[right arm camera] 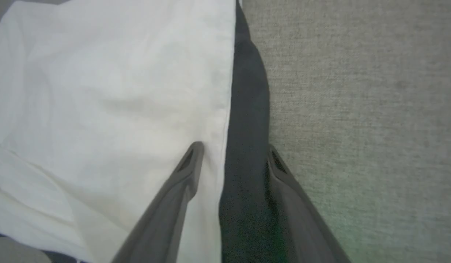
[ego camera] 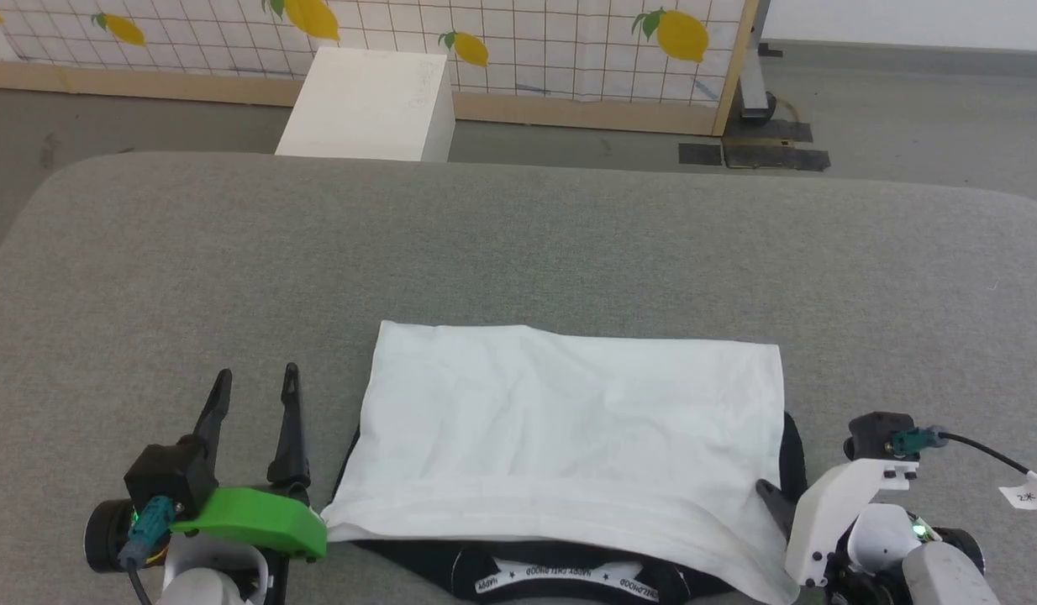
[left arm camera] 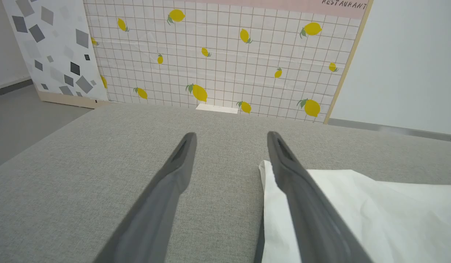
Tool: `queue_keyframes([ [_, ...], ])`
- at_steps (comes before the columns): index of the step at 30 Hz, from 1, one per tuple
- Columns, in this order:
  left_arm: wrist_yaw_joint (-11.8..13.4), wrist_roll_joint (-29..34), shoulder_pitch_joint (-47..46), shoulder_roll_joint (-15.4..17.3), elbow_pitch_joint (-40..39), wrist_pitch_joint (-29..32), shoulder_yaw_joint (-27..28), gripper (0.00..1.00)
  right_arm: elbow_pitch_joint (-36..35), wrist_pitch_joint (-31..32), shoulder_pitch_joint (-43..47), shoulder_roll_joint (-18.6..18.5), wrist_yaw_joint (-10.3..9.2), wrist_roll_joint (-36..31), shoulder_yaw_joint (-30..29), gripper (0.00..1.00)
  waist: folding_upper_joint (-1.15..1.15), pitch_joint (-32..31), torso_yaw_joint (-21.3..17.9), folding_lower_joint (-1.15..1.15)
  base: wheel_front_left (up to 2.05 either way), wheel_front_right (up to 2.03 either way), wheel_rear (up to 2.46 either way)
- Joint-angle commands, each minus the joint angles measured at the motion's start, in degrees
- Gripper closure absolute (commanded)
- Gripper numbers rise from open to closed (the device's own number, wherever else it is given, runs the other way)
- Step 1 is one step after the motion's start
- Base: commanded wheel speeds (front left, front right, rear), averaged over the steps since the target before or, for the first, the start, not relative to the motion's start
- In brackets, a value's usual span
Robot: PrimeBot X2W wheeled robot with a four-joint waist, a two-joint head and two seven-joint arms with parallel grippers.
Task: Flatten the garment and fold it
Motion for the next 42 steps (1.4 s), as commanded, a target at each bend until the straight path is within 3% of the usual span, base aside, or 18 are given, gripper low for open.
queue_keyframes([
  [1,-0.5,0.8,-0.7,-0.6,0.3,-0.2,0.4,0.0,1.1,0.8,1.2,1.2,-0.05,0.7,1.3,1.0,0.6,0.0,0.0,0.0,0.0,0.0,0.0],
  [8,-1.6,1.4,-0.4,-1.6,0.8,-0.2,1.9,0.0,-3.2,-3.0,2.3,1.2,-0.05,-1.2,-2.6,1.0,0.6,0.1,-0.3,0.0,0.0,0.0,0.0],
  [17,-2.8,2.3,-0.2,-2.6,0.9,-0.2,2.9,0.0,-10.4,-2.9,5.7,1.2,-0.05,-11.9,-18.1,1.0,0.6,0.1,-0.5,0.0,0.0,0.0,0.0],
  [22,-3.2,2.7,-0.3,-2.9,1.1,-0.2,3.3,0.0,-15.3,-1.8,7.5,1.2,-0.05,-14.0,-19.4,1.0,0.6,0.2,-0.6,0.0,0.0,0.0,0.0],
  [29,-3.7,3.2,-0.5,-3.2,1.3,-0.2,3.6,0.0,-28.7,0.7,10.0,1.2,-0.05,-11.6,-12.3,1.0,0.6,0.3,-0.4,0.0,0.0,0.0,0.0],
  [34,-4.0,3.6,-0.9,-3.5,1.5,-0.2,3.5,0.0,-40.0,4.3,10.3,1.2,-0.05,-11.0,-2.6,1.0,0.6,0.5,0.3,0.0,0.0,0.0,0.0],
  [38,-4.2,3.7,-1.5,-3.7,1.7,-0.2,3.1,0.0,-42.1,6.3,7.5,1.2,-0.05,-12.9,7.0,1.0,0.6,1.0,1.0,0.0,0.0,0.0,0.0],
  [42,-4.3,3.7,-2.4,-4.0,2.1,-0.2,2.2,0.0,-38.2,7.2,3.1,1.2,-0.05,-14.2,16.1,1.0,0.6,1.8,2.4,0.0,0.0,0.0,0.0],
])
